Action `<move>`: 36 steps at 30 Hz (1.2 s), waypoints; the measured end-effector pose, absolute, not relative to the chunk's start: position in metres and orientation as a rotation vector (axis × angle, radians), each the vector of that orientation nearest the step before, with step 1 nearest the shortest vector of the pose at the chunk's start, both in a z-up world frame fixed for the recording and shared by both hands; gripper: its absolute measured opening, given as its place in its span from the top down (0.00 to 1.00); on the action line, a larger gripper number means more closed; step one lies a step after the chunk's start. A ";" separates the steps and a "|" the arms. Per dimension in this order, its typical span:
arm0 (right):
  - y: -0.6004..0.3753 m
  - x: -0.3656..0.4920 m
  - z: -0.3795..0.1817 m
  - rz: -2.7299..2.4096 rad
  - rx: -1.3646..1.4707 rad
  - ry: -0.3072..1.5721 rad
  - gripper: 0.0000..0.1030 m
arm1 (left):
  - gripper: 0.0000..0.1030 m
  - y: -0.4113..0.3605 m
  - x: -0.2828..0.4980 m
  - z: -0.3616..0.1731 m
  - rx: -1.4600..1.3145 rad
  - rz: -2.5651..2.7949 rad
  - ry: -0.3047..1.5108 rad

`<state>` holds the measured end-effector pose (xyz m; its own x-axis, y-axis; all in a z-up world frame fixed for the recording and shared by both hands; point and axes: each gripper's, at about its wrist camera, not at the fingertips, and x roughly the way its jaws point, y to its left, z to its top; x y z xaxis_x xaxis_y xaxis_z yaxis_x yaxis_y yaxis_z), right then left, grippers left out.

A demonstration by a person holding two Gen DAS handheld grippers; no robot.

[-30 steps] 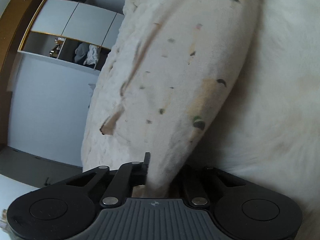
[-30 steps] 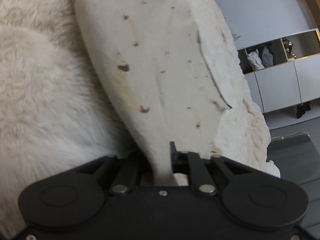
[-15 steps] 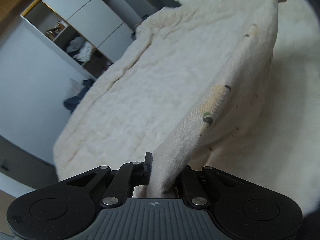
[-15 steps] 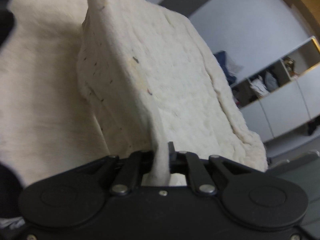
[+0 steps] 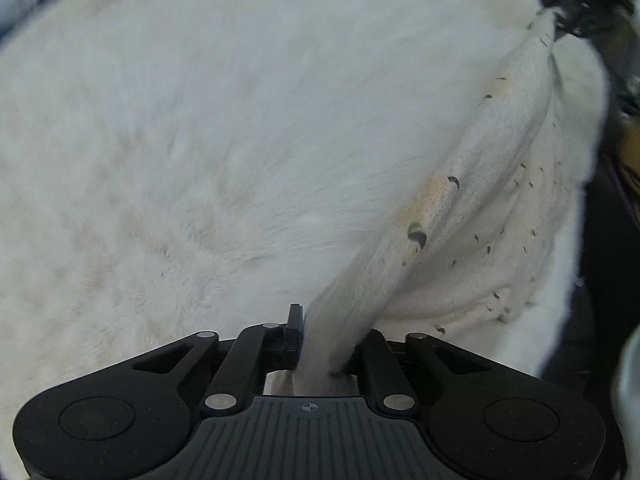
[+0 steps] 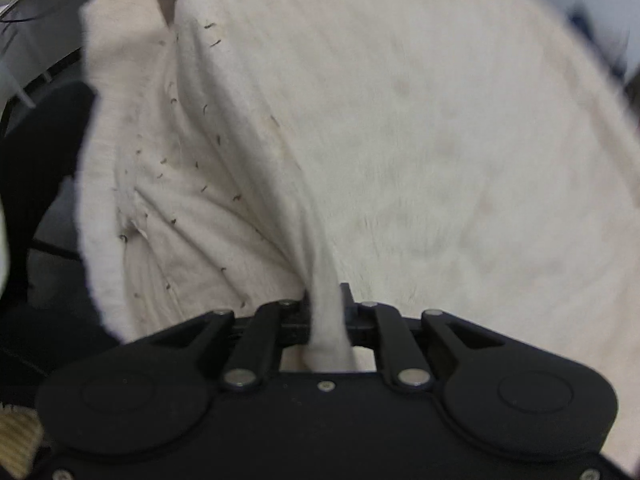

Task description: Fold clothes

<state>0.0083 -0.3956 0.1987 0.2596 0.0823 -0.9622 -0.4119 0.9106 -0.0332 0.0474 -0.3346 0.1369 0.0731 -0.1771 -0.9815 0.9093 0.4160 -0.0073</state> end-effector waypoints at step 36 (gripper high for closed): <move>-0.150 -0.090 0.074 -0.198 0.230 0.946 0.68 | 0.48 -0.211 -0.120 0.064 0.299 -0.643 0.865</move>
<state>-0.0902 -0.1502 0.0739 0.5702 -0.0670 -0.8188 0.2674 0.9575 0.1079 -0.1199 -0.2107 0.0637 0.4772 -0.4009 -0.7820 0.6336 0.7736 -0.0100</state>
